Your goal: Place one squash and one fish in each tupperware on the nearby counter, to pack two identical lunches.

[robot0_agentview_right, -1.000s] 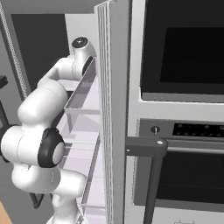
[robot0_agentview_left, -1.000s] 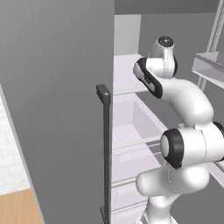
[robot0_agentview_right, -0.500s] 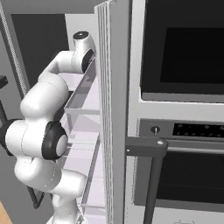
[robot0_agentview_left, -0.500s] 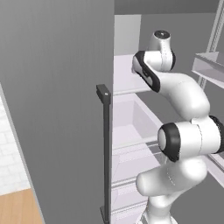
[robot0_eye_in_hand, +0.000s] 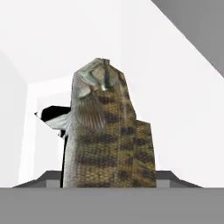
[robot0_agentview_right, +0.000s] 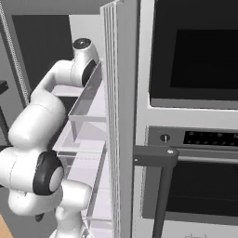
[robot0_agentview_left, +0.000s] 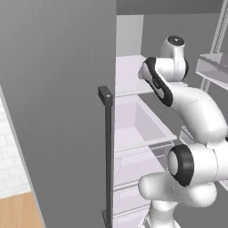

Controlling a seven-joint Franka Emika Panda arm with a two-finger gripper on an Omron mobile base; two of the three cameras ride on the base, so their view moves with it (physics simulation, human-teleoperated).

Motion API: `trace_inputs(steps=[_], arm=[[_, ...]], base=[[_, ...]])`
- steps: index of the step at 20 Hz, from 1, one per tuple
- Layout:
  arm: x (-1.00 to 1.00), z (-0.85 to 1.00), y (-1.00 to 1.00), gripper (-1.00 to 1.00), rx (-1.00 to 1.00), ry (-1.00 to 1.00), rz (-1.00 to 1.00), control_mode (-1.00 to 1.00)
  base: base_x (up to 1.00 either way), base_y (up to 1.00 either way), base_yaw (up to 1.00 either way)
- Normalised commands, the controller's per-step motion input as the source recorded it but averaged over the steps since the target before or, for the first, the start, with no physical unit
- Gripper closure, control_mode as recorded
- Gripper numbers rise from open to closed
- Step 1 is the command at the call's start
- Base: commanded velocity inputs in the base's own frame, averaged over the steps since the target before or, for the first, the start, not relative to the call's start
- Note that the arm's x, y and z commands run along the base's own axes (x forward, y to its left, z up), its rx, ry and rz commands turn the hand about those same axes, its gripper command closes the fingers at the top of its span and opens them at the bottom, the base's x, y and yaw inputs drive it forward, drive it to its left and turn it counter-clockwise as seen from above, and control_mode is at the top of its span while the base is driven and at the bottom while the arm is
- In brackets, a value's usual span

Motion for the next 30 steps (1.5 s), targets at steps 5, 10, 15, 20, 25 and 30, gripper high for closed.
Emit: trace_inputs(steps=[5, 10, 15, 20, 25, 30], arm=[[-1.00, 0.15, 0.37, 1.00, 0.01, -0.04, 0.02, -1.00], [-1.00, 0.38, 0.24, 1.00, 0.00, 0.13, 0.09, -1.00], [-1.00, 0.15, 0.09, 1.00, -0.02, 0.32, 0.05, -1.00], [-1.00, -0.68, 0.03, 1.00, -0.01, 0.14, 0.05, -1.00], [-1.00, -1.00, 0.00, 1.00, 0.00, 0.10, 0.09, -1.00], [-0.62, -0.15, 0.02, 1.00, 0.00, 0.06, 0.04, -1.00]], base=[[0.00, 0.00, 0.00], [0.00, 0.00, 0.00], [0.00, 0.00, 0.00], [0.00, 0.00, 0.00], [0.00, 0.00, 0.00], [0.00, 0.00, 0.00]])
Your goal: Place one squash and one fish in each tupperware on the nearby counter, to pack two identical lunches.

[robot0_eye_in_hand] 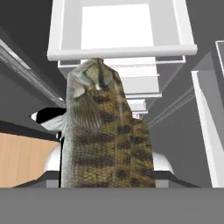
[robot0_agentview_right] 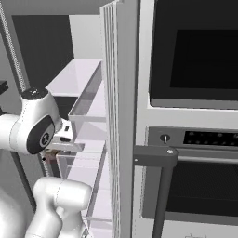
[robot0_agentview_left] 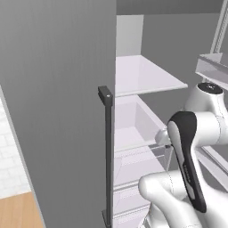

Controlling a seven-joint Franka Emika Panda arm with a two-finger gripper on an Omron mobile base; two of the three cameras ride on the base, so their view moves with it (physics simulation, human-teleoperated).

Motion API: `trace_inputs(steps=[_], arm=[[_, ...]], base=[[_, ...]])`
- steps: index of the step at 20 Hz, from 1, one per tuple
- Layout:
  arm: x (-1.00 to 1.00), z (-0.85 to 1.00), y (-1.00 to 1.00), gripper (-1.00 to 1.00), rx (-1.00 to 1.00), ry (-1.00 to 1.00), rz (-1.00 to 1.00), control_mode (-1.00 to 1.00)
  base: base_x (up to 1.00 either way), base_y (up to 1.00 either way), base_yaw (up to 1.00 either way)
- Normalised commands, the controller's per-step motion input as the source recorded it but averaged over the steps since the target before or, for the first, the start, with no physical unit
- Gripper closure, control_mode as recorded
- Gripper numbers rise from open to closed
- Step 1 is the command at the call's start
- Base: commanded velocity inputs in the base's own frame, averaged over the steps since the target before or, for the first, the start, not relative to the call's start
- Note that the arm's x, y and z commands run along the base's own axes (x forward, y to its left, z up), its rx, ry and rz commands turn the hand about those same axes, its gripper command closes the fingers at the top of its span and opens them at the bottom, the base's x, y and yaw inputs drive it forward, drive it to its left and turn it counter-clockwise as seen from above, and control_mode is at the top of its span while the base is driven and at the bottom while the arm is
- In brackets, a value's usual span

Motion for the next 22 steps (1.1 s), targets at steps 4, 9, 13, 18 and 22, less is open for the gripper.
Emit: trace_inputs(steps=[4, 9, 13, 18, 22], arm=[[-0.31, -0.01, 0.02, 1.00, 0.00, 0.01, 0.00, -1.00], [-0.12, 0.00, 0.00, 1.00, 0.00, 0.00, 0.00, 1.00], [0.00, 0.00, 0.00, 1.00, 0.00, 0.00, 0.00, 1.00], [0.00, 0.00, 0.00, 1.00, 0.00, 0.00, 0.00, 1.00], [0.00, 0.00, 0.00, 1.00, 0.00, 0.00, 0.00, 1.00]], base=[[0.00, 0.00, 0.00], [-0.80, 0.00, 0.00], [-1.00, 0.00, 0.00], [-1.00, 0.00, 0.00], [-0.81, -0.51, -0.37]])
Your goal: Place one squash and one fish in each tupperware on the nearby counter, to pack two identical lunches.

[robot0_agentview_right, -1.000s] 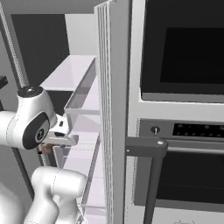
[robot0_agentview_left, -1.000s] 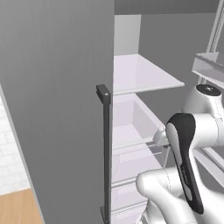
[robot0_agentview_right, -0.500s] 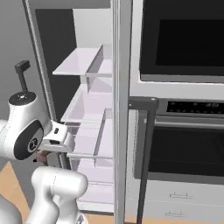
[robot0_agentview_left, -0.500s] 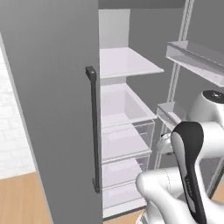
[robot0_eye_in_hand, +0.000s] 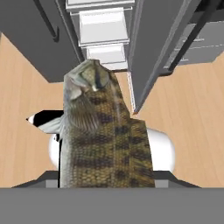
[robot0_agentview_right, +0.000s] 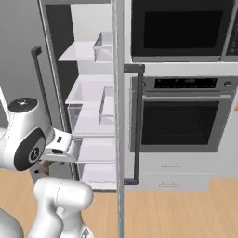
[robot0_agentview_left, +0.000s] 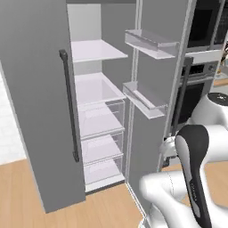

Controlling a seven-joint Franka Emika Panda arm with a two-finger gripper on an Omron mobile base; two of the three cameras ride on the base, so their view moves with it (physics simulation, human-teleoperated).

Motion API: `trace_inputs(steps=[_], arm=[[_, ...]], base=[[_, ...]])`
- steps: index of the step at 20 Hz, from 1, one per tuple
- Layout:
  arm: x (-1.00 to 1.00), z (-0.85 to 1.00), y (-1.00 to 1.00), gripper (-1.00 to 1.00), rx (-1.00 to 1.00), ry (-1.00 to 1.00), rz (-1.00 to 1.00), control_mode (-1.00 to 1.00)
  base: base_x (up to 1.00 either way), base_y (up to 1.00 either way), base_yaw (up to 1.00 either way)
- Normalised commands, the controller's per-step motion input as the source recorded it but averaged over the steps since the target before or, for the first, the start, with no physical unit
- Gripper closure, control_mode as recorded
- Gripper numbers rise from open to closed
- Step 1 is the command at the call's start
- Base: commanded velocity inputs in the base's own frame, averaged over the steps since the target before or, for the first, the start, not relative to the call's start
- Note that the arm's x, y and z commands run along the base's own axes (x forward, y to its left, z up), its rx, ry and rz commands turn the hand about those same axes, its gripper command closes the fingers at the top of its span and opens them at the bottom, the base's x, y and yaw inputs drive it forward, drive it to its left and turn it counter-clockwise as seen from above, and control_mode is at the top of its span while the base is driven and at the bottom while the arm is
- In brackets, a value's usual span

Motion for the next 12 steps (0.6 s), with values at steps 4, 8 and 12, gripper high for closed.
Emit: trace_inputs(steps=[4, 8, 12], arm=[[0.00, 0.00, 0.00, 1.00, 0.00, 0.00, 0.00, 1.00], [0.00, 0.00, 0.00, 1.00, 0.00, 0.00, 0.00, 1.00], [0.00, 0.00, 0.00, 1.00, 0.00, 0.00, 0.00, 1.00]], base=[[-0.25, -0.71, -0.61], [0.04, -0.97, -0.62], [0.16, -1.00, -0.50]])
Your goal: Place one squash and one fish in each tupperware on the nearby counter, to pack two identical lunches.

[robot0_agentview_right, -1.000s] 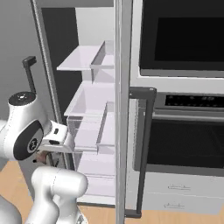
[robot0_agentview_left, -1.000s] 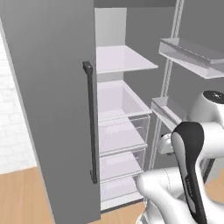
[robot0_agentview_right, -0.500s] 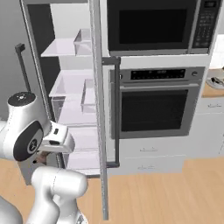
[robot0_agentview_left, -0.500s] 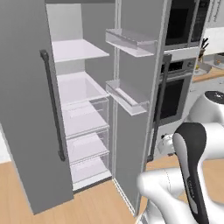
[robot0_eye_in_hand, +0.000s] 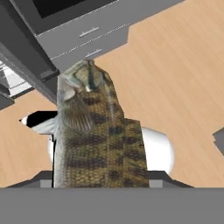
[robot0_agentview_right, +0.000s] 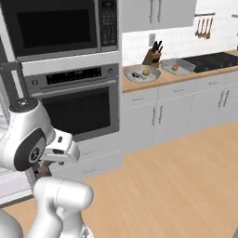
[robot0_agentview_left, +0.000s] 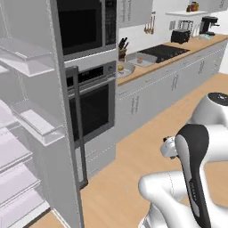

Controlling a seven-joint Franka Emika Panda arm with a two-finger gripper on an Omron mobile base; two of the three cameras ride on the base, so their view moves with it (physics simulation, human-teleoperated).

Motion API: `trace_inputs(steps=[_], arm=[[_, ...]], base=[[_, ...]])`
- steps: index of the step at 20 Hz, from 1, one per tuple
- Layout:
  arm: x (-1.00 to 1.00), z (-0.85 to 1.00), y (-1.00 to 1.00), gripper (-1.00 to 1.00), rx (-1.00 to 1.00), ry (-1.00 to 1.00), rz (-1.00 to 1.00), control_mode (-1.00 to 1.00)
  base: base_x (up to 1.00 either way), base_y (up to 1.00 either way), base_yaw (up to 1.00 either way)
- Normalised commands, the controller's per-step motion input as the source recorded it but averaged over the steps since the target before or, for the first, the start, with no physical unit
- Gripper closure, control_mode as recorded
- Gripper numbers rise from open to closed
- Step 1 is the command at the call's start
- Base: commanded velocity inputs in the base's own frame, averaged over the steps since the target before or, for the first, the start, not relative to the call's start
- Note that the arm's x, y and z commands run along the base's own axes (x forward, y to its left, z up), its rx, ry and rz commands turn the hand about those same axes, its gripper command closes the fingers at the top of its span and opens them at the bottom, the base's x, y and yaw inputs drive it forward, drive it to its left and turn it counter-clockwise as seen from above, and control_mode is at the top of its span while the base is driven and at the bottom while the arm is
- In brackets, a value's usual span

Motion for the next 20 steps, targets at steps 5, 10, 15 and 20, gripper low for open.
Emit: trace_inputs(steps=[5, 10, 15, 20], arm=[[0.00, 0.00, 0.00, 1.00, 0.00, 0.00, 0.00, 1.00], [0.00, 0.00, 0.00, 1.00, 0.00, 0.00, 0.00, 1.00], [0.00, 0.00, 0.00, 1.00, 0.00, 0.00, 0.00, 1.00], [0.00, 0.00, 0.00, 1.00, 0.00, 0.00, 0.00, 1.00]], base=[[0.95, -0.47, -0.15], [1.00, -0.02, 0.01], [1.00, -0.45, 0.12], [1.00, -0.50, 0.15]])
